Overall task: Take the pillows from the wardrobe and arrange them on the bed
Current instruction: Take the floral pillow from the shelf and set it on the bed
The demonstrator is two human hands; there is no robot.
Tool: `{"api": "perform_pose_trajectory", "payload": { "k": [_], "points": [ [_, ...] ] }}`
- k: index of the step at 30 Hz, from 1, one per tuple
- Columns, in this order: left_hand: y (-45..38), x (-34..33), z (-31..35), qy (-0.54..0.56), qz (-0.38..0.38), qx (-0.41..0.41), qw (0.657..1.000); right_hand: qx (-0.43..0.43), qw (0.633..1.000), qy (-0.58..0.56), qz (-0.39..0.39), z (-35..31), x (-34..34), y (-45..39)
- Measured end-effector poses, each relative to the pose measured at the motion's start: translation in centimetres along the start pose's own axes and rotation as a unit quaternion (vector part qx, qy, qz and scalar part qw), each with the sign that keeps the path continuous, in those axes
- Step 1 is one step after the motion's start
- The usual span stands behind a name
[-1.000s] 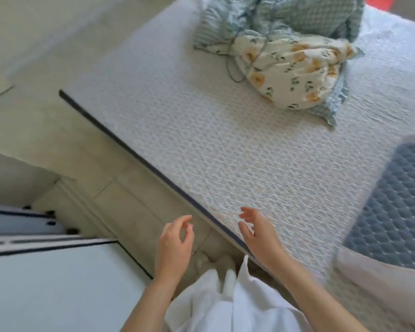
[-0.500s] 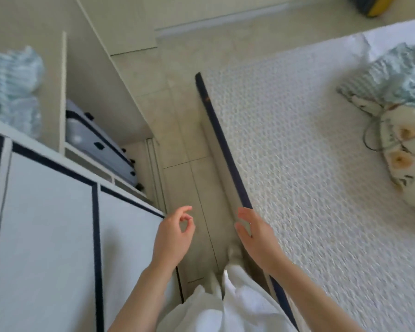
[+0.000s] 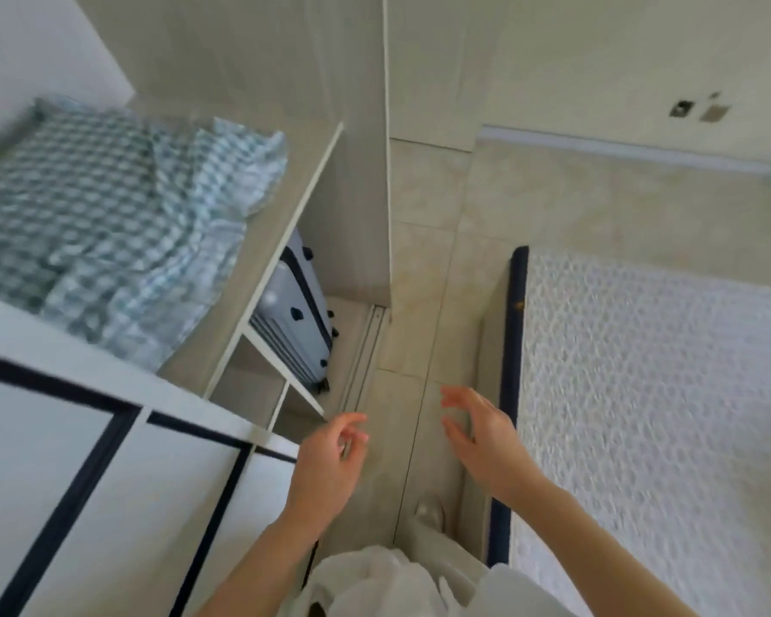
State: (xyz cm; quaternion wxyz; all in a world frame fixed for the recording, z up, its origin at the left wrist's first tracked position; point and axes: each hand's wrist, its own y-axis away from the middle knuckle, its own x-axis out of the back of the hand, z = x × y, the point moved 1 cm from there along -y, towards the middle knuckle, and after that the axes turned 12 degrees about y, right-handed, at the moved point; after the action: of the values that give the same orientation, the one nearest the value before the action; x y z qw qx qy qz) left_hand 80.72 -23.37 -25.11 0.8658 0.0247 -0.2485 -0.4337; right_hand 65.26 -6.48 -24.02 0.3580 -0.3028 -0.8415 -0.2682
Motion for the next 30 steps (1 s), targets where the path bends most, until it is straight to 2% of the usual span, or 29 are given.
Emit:
{"api": "perform_pose_trajectory", "payload": {
  "k": [5, 13, 17, 20, 24, 30],
  "points": [
    [-4.9, -0.9, 3.2, 0.05, 0.105, 0.029, 0.993, 0.063, 0.997, 0.034, 0.001, -1.5, 4.3, -8.3],
    [-12.2, 2.3, 6.6, 0.08, 0.229, 0.017, 0.97, 0.196, 0.976, 0.077, -0.056, -7.1, 5.6, -19.3],
    [-15.9, 5.9, 7.7, 0.054, 0.294, 0.019, 0.954, 0.25, 0.962, 0.089, -0.059, -10.8, 5.5, -24.4],
    [-17.7, 8.4, 8.2, -0.025, 0.355, 0.022, 0.934, 0.293, 0.947, 0.106, -0.076, -13.7, 5.0, -27.8],
    [-18.5, 10.1, 7.9, -0.129, 0.421, 0.043, 0.897, 0.376, 0.915, 0.123, -0.082, -18.5, 4.1, -31.8],
    [-20.7, 11.6, 6.1, -0.193, 0.454, 0.11, 0.863, 0.531, 0.826, 0.169, -0.081, -25.7, 1.8, -36.1]
  ]
}}
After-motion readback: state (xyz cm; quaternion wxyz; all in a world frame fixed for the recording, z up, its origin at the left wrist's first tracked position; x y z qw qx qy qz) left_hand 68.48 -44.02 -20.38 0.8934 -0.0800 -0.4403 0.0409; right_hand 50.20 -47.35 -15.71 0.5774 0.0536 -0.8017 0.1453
